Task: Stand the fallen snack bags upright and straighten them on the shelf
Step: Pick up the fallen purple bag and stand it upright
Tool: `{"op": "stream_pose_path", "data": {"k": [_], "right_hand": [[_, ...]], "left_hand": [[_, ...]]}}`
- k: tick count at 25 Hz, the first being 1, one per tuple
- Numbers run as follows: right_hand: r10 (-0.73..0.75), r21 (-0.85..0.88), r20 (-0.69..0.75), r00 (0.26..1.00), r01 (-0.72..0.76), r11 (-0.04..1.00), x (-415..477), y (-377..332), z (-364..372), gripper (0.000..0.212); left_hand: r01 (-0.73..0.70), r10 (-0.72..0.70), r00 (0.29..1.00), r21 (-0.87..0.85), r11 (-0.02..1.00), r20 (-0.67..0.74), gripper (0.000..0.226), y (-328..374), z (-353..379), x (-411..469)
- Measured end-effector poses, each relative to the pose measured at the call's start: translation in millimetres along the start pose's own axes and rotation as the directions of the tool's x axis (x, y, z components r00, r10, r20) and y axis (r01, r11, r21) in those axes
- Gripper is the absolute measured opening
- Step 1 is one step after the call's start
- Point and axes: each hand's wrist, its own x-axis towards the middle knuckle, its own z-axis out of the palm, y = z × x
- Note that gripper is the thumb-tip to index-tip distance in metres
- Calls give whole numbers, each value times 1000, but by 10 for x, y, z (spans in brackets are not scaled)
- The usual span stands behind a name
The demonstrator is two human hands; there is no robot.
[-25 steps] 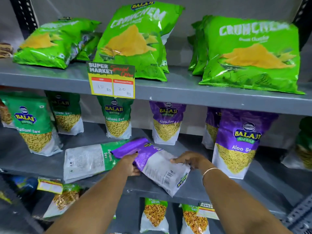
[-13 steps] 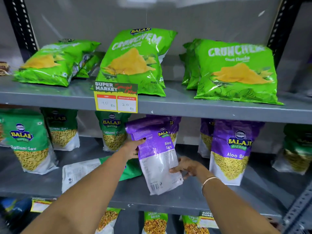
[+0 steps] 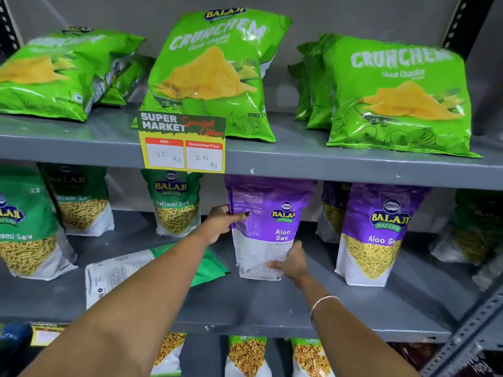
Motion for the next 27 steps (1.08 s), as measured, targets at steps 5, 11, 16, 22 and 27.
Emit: {"op": "stream_pose_path", "data": {"k": [5, 11, 16, 22, 27], "right_hand": [[27, 57, 53, 998, -30, 998, -4, -16, -113, 70], [159, 163, 208, 965, -194, 967, -18, -58, -114, 26], [76, 105, 433, 898, -135, 985, -70, -120, -233, 38], [-72, 170, 581, 811, -35, 985, -91, -179, -70, 49], [-22, 131, 458, 888, -43, 990, -34, -174, -179, 75]], "left_hand": [[186, -220, 970, 271, 944, 103, 38, -281, -90, -62], [255, -339, 912, 328, 910, 232, 29, -283, -117, -77], [156, -169, 983, 148, 977, 77, 37, -406, 51, 15], [68, -87, 989, 150, 986, 121, 86, -417, 224, 52], [62, -87, 984, 164, 984, 153, 73, -411, 173, 68]]}}
